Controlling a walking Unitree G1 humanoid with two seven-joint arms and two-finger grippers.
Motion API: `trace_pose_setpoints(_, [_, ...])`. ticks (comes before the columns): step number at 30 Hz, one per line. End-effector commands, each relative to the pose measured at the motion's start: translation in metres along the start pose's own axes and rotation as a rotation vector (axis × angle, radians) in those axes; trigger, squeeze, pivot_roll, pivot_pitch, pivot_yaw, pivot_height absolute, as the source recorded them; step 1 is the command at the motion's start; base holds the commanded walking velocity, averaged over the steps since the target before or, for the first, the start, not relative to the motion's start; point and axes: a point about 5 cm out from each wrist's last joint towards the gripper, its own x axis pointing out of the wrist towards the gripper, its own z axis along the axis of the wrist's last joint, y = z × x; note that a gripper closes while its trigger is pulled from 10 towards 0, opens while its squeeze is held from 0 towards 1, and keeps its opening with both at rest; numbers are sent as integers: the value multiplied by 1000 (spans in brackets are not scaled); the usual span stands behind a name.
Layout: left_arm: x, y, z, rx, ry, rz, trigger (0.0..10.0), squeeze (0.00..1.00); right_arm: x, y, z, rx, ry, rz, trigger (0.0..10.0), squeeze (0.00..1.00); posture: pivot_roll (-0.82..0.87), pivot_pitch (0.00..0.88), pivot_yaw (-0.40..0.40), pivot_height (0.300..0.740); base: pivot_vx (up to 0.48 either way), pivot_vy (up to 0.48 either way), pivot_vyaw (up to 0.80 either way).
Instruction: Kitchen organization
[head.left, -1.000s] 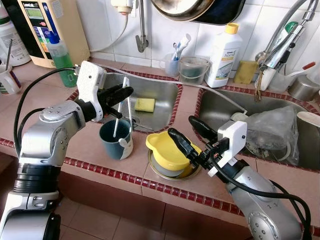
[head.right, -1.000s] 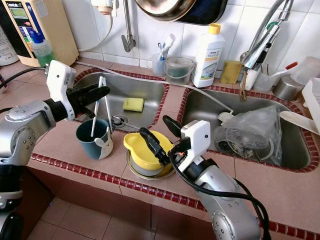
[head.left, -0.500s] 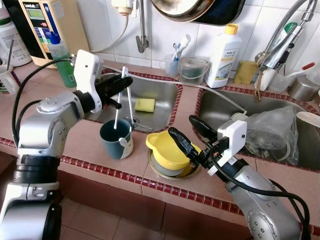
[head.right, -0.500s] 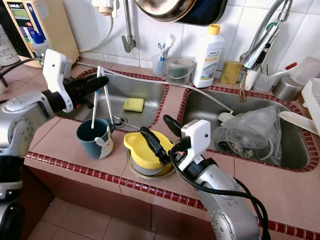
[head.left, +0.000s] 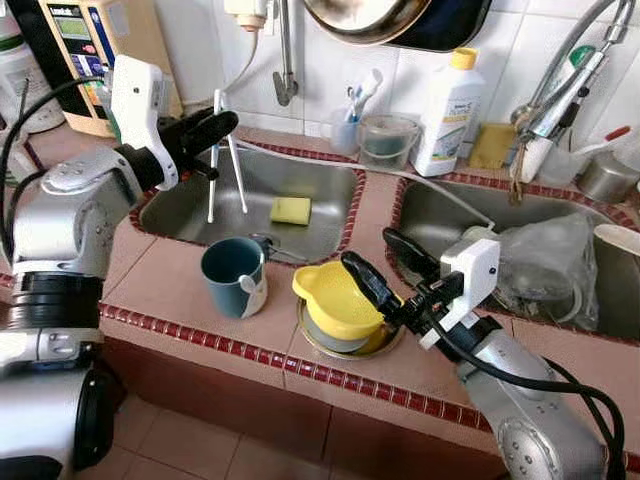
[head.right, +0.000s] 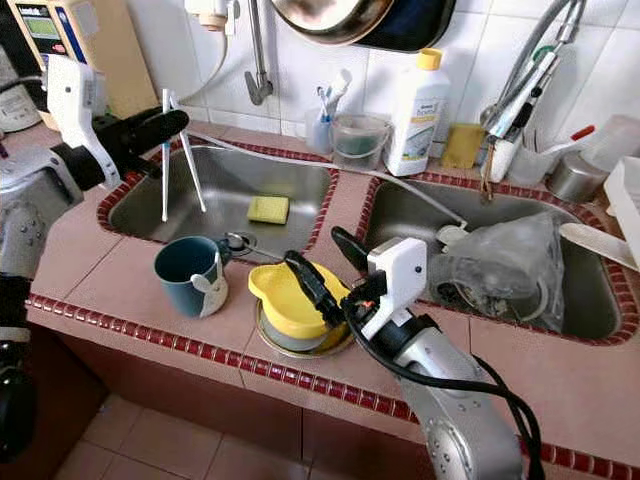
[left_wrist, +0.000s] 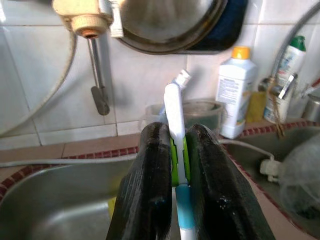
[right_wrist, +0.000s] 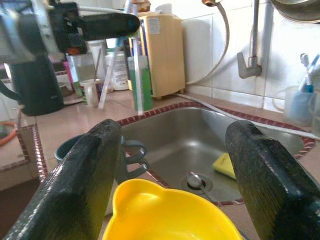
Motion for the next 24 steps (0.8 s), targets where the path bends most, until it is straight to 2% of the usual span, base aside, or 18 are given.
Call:
trace_pose_setpoints(1, [5, 1, 3, 31, -27, 27, 10000, 0, -1, 2, 8, 1, -23, 19, 10000, 0, -56, 0, 11, 740, 0, 0, 0])
trace_pose_setpoints(5, [12, 4, -6, 51, -46, 80, 10000, 0, -3, 0, 12, 13, -35, 15, 10000, 0, -70, 0, 13, 740, 0, 0, 0])
trace_pose_setpoints(13, [24, 1, -22, 14, -60, 104, 10000, 0, -10, 0, 17, 15, -42, 10, 10000, 0, -97, 0, 19, 740, 0, 0, 0])
trace_pose_setpoints(16, [28, -3, -26, 55, -81, 100, 10000, 0, -14, 0, 19, 9, -36, 11, 10000, 0, -116, 0, 24, 740, 0, 0, 0])
trace_pose_setpoints(19, [33, -6, -36, -20, -67, 83, 10000, 0, -18, -1, 22, 2, -34, 10, 10000, 0, -130, 0, 27, 740, 0, 0, 0])
trace_pose_setpoints(24, [35, -10, -43, -10, -55, 54, 10000, 0, -23, 0, 28, 12, -44, 1, 10000, 0, -149, 7, 32, 740, 0, 0, 0])
